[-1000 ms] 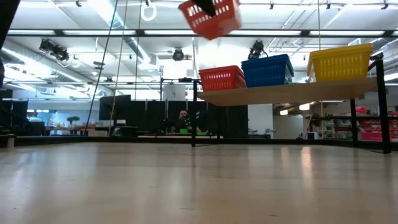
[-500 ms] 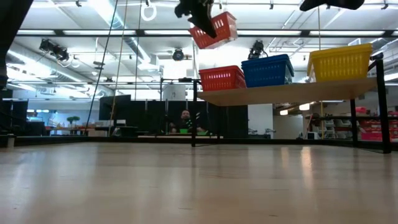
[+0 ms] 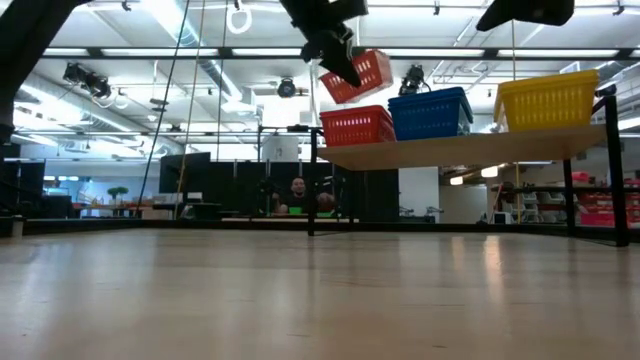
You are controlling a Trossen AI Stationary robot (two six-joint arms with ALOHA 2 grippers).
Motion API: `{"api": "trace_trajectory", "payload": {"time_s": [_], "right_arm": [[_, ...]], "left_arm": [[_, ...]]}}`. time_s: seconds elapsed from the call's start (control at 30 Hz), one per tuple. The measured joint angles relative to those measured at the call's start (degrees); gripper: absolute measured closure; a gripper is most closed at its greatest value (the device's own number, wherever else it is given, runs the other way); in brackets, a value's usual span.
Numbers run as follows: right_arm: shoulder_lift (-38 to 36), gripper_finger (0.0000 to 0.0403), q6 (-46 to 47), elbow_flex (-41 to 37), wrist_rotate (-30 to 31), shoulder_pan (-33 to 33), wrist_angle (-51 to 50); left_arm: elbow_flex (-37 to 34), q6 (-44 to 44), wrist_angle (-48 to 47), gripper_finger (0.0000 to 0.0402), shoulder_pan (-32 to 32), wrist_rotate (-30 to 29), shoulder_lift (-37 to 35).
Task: Stack baskets on shelf by color
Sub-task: Stack the orange basket on the orange basket on the shelf
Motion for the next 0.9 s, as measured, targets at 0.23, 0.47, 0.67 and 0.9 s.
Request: {"api": "trace_trajectory", "payload": {"time_s": [0.23,0.47,0.67,0.9], "right_arm": [[0.0,0.0147,0.19,0.0,-2.15,-0.78,-0.03],[0.0,0.0147,1.13,0.0,-2.59,-1.8,0.52],[0.0,0.0147,1.15,0.0,-2.5,-2.06,0.89],[0.0,0.0147,0.91,0.0,-2.46,-2.06,0.87]], "left_arm": [[0.0,2.43,-1.34,0.0395,-0.05,3.35,1.07],[0.0,3.89,-2.57,0.0395,0.73,4.4,1.07],[0.0,4.16,-2.92,0.0386,1.57,4.37,1.09],[0.0,6.89,-2.98,0.0359,1.63,4.43,1.09]]}}
